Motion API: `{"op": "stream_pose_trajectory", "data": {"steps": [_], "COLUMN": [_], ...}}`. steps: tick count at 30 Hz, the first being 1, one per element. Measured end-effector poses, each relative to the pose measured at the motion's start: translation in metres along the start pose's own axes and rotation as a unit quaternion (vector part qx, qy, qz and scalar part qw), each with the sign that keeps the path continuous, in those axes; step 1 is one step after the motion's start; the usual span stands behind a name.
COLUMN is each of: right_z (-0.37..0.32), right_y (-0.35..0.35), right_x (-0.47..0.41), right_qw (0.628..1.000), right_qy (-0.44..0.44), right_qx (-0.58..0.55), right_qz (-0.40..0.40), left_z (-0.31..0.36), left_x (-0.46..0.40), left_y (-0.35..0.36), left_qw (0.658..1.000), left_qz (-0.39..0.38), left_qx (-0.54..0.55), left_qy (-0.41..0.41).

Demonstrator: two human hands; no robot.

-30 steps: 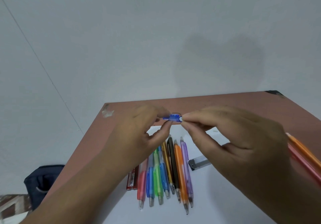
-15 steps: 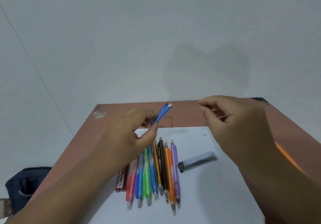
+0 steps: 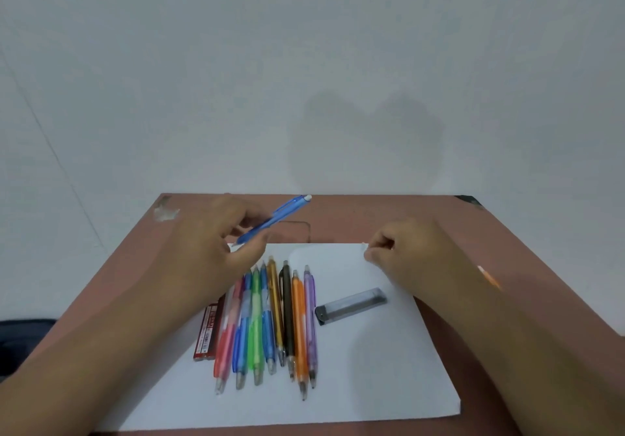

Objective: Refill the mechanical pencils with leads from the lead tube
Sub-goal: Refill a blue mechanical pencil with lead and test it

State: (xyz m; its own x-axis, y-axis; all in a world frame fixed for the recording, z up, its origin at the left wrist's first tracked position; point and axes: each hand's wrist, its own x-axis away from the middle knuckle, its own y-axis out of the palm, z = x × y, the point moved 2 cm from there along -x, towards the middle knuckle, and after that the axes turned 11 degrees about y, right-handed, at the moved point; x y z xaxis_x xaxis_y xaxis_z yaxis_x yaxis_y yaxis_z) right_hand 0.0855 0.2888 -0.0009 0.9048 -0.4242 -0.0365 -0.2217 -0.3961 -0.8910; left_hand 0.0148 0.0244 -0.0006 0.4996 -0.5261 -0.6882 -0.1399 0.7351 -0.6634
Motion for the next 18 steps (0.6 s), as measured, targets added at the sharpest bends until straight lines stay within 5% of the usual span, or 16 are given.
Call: {"op": "stream_pose_trajectory", "data": {"steps": [7,11,15,18], "right_z": [-0.008,-0.011,-0.025,-0.032], "right_y": [0.004,0.002,-0.007,-0.006], "right_x": [0.002,0.012,0.031,0.037], "right_qw": [0.997,0.991,0.934,0.906], "right_qy": [-0.005,-0.09,-0.203,-0.271], "right_qx": [0.07,-0.069,-0.241,-0.247], "right_qz": [-0.04,0.067,0.169,0.213], "left_z": [0.003,0.002,0.0,0.001], "left_x": [-0.001,0.0,-0.001,-0.001], "left_y": [0.001,0.0,0.001,0.001], "left_qw": [1.0,0.999,0.999,0.999], "left_qz": [0.006,-0.008,-0.01,-0.007], "left_qx": [-0.017,-0.023,-0.038,-0.033], "left_qy": [0.017,0.026,0.025,0.032]}}
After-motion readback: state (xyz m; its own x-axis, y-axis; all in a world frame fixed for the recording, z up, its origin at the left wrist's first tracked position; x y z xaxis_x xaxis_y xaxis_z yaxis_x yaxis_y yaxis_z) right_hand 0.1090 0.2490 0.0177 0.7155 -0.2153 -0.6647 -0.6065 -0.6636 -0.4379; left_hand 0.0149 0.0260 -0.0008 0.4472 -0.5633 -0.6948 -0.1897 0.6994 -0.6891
